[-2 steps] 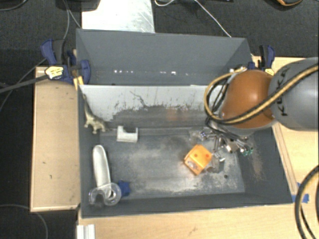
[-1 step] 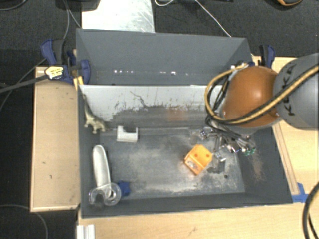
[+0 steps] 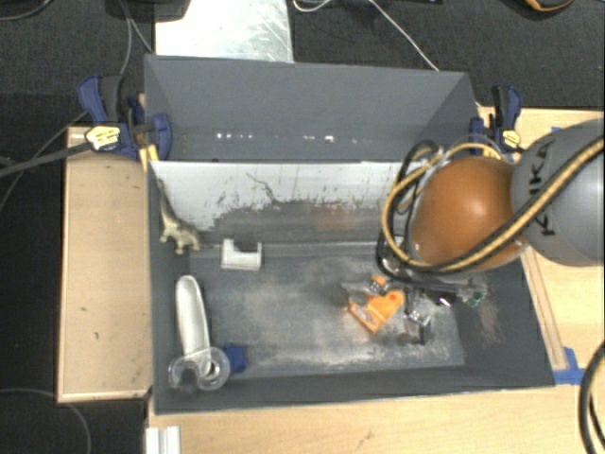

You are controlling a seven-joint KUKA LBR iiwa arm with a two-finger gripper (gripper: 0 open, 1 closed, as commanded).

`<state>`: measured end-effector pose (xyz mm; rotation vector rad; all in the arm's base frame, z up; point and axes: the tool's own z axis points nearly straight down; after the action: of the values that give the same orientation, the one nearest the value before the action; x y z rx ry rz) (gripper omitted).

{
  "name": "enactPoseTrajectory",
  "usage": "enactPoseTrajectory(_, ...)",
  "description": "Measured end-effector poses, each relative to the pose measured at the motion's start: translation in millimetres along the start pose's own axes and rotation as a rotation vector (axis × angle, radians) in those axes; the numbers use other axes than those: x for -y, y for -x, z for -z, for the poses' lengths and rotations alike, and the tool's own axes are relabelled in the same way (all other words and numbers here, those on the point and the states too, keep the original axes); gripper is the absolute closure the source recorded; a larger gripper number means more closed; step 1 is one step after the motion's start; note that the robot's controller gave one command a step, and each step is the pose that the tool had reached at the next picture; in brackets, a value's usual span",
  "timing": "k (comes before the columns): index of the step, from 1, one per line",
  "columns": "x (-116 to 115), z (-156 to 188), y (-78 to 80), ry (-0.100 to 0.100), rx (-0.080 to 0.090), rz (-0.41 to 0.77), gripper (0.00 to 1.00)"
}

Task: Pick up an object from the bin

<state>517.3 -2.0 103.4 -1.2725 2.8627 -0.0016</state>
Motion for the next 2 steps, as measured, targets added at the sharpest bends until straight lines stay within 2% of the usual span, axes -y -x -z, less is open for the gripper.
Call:
enactPoseTrajectory(1, 10, -26, -3.9, -0.007, 0.021, 0.023, 0.00)
enactPoseTrajectory(2, 54, -25, -19.4, -0.008, 0.023, 0.214, 1.00)
